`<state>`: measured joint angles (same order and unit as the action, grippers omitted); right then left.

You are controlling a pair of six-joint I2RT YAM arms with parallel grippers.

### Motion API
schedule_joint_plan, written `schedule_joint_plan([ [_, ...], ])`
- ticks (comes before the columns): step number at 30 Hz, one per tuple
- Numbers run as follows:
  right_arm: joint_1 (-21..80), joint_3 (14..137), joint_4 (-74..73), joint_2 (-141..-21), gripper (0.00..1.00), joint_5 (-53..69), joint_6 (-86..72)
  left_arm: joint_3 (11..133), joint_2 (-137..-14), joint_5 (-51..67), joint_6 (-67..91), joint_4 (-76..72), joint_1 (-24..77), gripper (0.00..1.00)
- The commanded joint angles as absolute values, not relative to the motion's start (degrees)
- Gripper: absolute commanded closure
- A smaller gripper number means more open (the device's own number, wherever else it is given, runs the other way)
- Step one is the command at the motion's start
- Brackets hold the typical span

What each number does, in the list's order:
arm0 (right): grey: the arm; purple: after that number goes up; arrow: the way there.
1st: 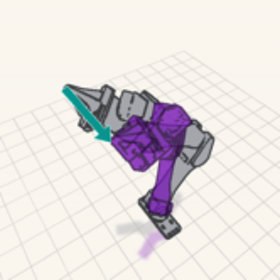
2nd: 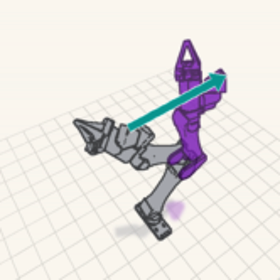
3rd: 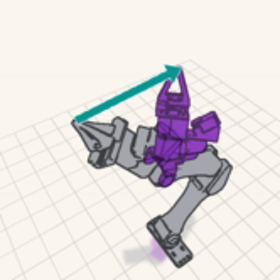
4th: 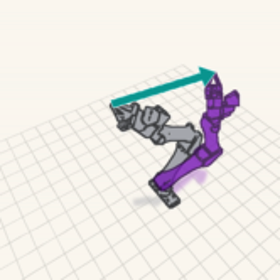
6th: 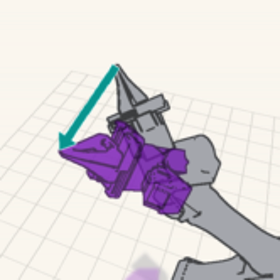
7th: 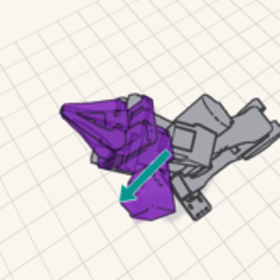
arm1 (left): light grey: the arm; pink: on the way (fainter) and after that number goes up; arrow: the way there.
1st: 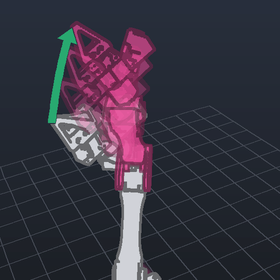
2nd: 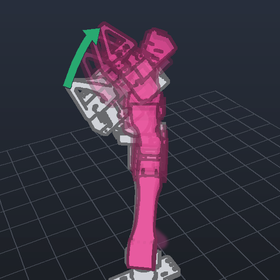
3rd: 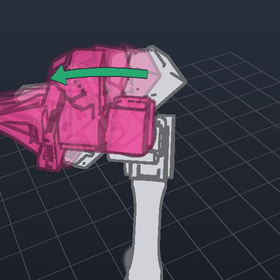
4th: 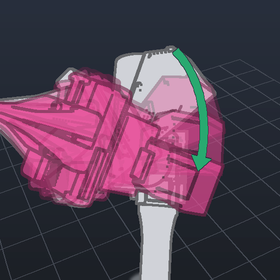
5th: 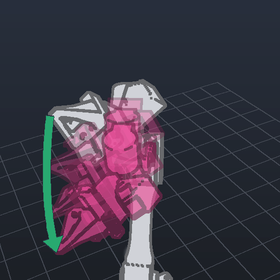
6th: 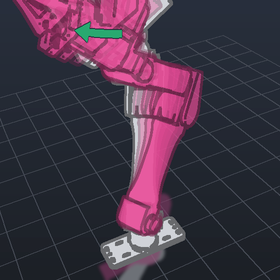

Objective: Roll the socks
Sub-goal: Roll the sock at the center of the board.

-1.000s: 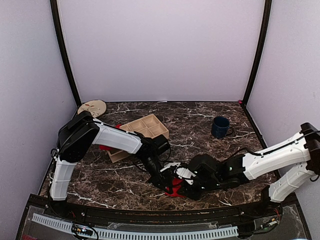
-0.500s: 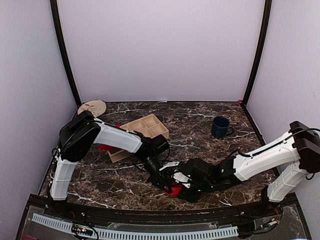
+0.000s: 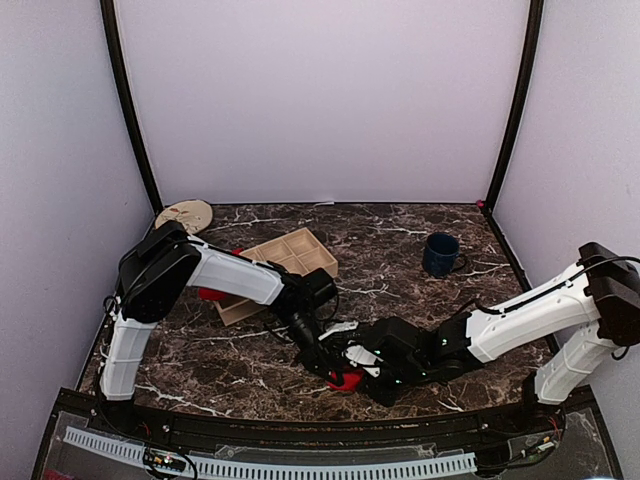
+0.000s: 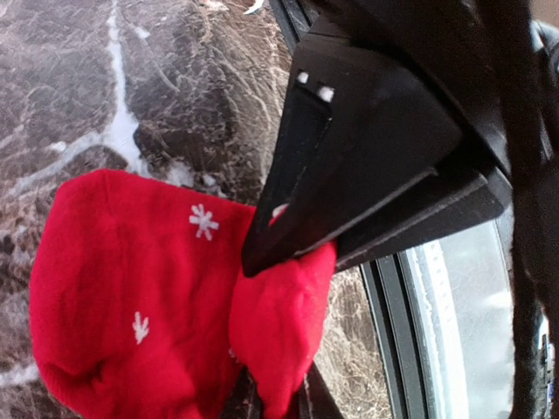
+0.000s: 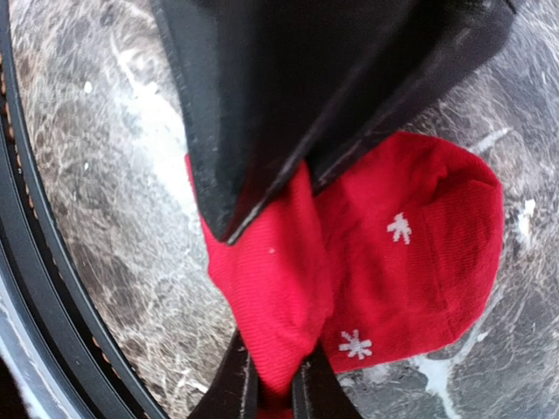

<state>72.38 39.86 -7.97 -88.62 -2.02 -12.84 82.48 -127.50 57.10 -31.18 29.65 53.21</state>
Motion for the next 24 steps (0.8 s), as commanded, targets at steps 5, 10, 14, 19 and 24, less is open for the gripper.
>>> schedule_joint_plan([
  [5, 72.47, 38.47, -6.31, -87.22, 1.0, 0.25, -15.33, 75.9, -123.58, 53.78, -21.48, 18.84, 50.61, 0.78],
  [10, 71.13, 36.21, -3.65, -86.21, 1.0, 2.72, -17.64, 68.56, -118.81, 52.81, -13.04, 6.97, 48.96, 0.68],
  [14, 69.21, 34.57, -1.67, -85.7, 1.0, 5.41, -19.6, 64.89, -116.36, 53.1, -8.86, 0.82, 48.22, 0.65],
  [19, 66.01, 31.86, 1.34, -85.08, 1.0, 10.58, -22.54, 60.69, -113.33, 51.57, -4.82, -5.95, 48.08, 0.63],
  [24, 63.36, 29.39, 4.42, -84.05, 1.0, 14.89, -25.51, 56.2, -110.71, 48.84, -1.29, -14.11, 48.14, 0.62],
])
